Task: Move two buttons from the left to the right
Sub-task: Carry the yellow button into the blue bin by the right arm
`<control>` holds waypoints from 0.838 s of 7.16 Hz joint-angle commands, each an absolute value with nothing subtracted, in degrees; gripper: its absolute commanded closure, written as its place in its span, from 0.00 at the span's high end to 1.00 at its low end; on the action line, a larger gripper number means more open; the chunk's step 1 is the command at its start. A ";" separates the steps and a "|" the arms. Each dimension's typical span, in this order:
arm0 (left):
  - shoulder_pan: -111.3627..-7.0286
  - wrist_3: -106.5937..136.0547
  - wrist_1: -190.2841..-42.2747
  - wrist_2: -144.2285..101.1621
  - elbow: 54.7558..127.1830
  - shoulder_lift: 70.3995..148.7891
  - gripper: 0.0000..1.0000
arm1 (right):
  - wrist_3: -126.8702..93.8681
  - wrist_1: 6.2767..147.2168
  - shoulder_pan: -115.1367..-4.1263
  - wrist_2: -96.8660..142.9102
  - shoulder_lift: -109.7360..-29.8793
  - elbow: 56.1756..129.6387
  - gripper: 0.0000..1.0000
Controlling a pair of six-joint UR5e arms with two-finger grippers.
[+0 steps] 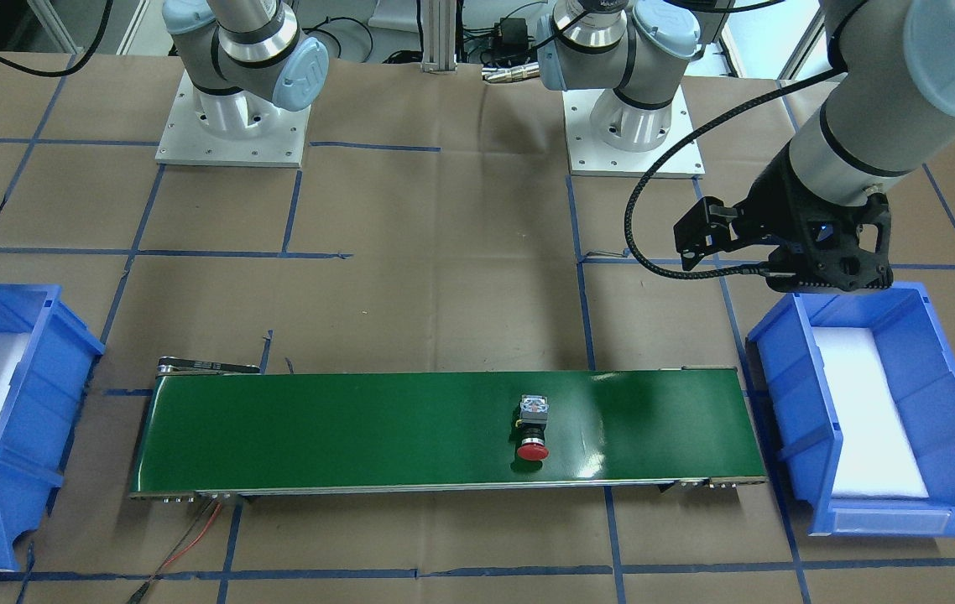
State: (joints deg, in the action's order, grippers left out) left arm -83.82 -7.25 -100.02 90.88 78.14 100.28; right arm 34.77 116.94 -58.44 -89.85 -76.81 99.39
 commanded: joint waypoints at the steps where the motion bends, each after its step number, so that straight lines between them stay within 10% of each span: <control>1: -83.76 -7.38 -100.11 90.88 78.13 100.28 1.00 | 37.61 120.06 -56.43 -90.17 -75.94 104.05 0.04; 6: -82.00 -9.93 -100.20 90.88 78.22 100.37 1.00 | 38.23 124.54 -56.16 -90.35 -69.35 104.41 0.04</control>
